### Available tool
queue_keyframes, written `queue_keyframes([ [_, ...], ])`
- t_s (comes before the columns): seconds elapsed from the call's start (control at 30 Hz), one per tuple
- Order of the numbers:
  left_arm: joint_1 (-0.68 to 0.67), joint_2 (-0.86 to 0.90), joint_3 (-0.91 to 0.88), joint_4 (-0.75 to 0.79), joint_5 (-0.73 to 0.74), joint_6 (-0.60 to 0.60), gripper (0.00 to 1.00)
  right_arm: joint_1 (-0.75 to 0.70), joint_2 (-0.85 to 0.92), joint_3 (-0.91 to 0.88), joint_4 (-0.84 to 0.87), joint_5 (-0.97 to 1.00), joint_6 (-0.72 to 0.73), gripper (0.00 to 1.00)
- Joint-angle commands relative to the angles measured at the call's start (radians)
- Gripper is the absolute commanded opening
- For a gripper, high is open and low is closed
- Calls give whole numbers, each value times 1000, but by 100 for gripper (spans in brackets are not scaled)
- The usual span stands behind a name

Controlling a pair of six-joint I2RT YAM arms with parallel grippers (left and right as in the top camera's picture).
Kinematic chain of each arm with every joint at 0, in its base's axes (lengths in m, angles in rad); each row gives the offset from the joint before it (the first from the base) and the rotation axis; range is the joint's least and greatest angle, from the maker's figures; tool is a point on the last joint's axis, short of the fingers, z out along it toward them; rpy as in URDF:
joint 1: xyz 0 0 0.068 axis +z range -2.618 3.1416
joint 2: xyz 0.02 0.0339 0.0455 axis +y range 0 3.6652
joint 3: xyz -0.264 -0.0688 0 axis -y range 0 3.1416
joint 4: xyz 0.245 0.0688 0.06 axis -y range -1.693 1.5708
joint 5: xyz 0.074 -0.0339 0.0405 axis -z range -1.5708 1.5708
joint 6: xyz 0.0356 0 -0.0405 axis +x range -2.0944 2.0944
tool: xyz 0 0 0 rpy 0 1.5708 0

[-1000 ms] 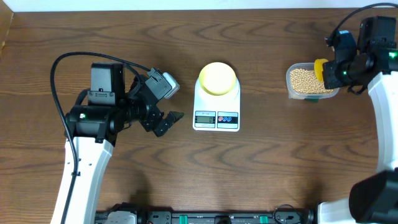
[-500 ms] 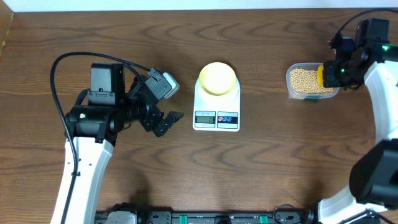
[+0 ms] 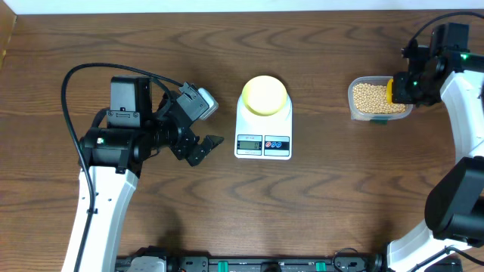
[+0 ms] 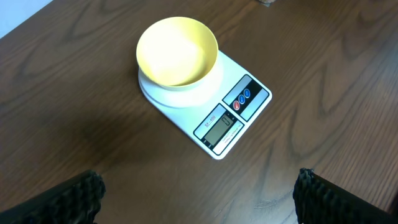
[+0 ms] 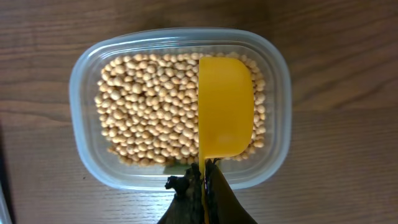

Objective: Scoop item into bowl and weigh 50g on scale
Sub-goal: 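Drag the yellow scoop through the soybeans with the right gripper to fill it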

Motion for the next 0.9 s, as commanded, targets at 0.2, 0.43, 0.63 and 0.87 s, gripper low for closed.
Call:
queue_keyframes([
  [0.2,4,0,15,-1,9,-12,99,-15,10,-7,10,9,-19,1],
  [0.43,4,0,15,-1,9,-13,99,-14,39,-8,5,-14,-26,1],
  [0.63,4,0,15,-1,9,-13,99,-14,42,-8,0,-112,-60,1],
  [0.87,4,0,15,-1,9,-12,99,-15,60,-8,-6,-138,-77,1],
])
